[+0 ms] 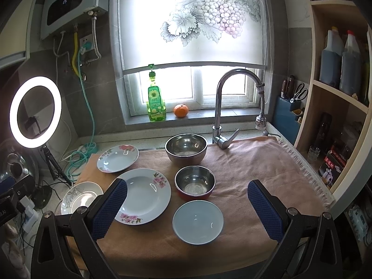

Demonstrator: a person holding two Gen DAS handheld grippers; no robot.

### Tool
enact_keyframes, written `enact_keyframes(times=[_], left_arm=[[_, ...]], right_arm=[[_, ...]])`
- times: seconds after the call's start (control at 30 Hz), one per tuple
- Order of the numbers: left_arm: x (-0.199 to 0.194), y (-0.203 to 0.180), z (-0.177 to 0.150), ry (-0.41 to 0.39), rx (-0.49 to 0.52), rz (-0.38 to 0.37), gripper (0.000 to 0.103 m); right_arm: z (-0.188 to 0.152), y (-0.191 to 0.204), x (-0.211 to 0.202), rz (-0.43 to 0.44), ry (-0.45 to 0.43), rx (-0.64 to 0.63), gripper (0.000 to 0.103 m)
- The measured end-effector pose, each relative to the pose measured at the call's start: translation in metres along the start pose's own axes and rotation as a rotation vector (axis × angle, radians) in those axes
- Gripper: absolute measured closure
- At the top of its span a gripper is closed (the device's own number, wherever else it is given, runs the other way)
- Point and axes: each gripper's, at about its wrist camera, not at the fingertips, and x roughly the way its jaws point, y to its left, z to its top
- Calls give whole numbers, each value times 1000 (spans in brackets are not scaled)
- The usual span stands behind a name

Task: Organize plates and bowls

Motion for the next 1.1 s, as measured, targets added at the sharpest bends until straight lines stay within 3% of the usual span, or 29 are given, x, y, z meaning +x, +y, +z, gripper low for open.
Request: enact_keyframes(times=[1.1], left_arm=[[3,-1,1,-1,-2,-2,1]], right_arm=[[1,1,2,2,5,-2,1]])
